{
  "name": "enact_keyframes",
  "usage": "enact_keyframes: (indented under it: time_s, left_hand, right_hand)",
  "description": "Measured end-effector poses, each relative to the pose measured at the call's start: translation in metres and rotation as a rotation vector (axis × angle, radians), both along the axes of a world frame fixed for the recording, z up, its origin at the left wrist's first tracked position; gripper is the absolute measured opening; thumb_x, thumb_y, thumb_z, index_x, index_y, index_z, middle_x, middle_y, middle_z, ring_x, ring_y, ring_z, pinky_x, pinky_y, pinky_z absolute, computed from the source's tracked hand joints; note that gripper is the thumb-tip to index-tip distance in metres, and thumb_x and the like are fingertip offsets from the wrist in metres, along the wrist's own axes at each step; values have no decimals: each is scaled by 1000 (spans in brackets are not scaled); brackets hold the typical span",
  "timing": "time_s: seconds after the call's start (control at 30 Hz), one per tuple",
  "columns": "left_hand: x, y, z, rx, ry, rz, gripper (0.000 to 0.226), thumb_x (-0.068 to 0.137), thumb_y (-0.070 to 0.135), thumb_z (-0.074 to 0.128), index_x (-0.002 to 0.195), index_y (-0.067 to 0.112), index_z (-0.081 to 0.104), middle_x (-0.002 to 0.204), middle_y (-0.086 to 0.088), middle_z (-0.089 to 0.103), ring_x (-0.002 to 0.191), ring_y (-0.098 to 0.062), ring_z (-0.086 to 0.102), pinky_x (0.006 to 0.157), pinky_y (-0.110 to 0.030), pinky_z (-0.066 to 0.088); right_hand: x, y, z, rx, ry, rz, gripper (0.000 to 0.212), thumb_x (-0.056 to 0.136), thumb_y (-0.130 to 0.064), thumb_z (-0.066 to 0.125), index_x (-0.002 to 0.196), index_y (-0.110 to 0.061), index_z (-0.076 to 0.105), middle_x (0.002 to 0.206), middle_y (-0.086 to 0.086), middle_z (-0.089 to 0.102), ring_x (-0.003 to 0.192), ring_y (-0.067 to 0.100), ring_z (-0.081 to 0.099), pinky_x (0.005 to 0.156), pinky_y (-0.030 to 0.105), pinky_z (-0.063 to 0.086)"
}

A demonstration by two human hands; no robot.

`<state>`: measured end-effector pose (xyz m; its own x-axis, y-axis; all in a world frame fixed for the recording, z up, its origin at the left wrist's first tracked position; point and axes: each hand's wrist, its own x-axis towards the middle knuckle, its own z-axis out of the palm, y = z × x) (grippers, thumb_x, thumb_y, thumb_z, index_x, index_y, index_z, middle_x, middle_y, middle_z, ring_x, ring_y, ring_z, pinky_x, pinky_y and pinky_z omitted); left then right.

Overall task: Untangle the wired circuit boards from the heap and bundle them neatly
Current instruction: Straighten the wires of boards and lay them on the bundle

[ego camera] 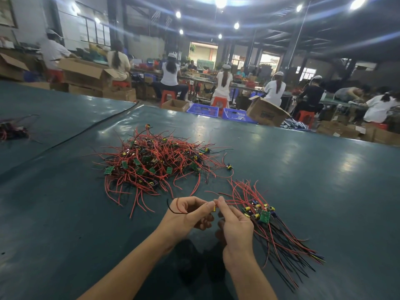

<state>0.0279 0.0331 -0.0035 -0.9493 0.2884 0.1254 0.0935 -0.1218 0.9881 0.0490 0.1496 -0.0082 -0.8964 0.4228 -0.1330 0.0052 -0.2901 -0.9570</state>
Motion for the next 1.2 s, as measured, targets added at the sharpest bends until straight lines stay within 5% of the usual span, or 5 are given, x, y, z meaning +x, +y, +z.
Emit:
enact_keyframes:
  time_s: [0.1, 0.23, 0.5, 0.8, 1.2]
  left_hand:
    - [1, 2, 3, 76, -60, -33, 23, 72, 35, 72, 72, 11, 72, 64, -10, 67, 52, -16, 60, 53, -22, 49]
    - [2, 0, 7, 114, -88, -62, 22, 75, 30, 70, 71, 9, 70, 62, -9, 64, 51, -15, 57, 52, -21, 48]
    - [1, -3, 8, 169, -176, -99, 20, 71, 34, 72, 64, 15, 70, 60, -4, 61, 50, -11, 56, 52, -18, 48]
    - [-9, -10, 5, 464, -333, -13, 19, 63, 32, 79, 67, 14, 75, 66, 0, 64, 55, -7, 62, 52, -17, 53]
    - [-14, -11, 8, 543, -324, 174, 32, 68, 26, 74, 91, 8, 61, 69, 0, 67, 57, -9, 66, 49, -17, 54]
  right_hand:
    - [-1, 7, 9, -127, -59, -43, 18, 81, -24, 77, 64, -18, 78, 54, -8, 57, 47, 8, 48, 46, 21, 41]
    - [-3, 22, 15, -316, -63, -27, 18, 88, -23, 69, 74, -13, 72, 50, -8, 42, 32, 3, 31, 30, 14, 23]
    - [-1, 41, 21, -541, 27, 37, 19, 95, -24, 56, 79, -14, 60, 49, -10, 39, 30, 2, 27, 27, 13, 17]
    - [3, 28, 19, -342, 190, 4, 22, 84, -27, 68, 65, -18, 76, 61, -8, 53, 41, 2, 36, 33, 14, 24]
    - [5, 29, 21, -321, 185, -111, 25, 89, -20, 67, 66, -18, 78, 62, -7, 62, 41, 3, 38, 34, 15, 26]
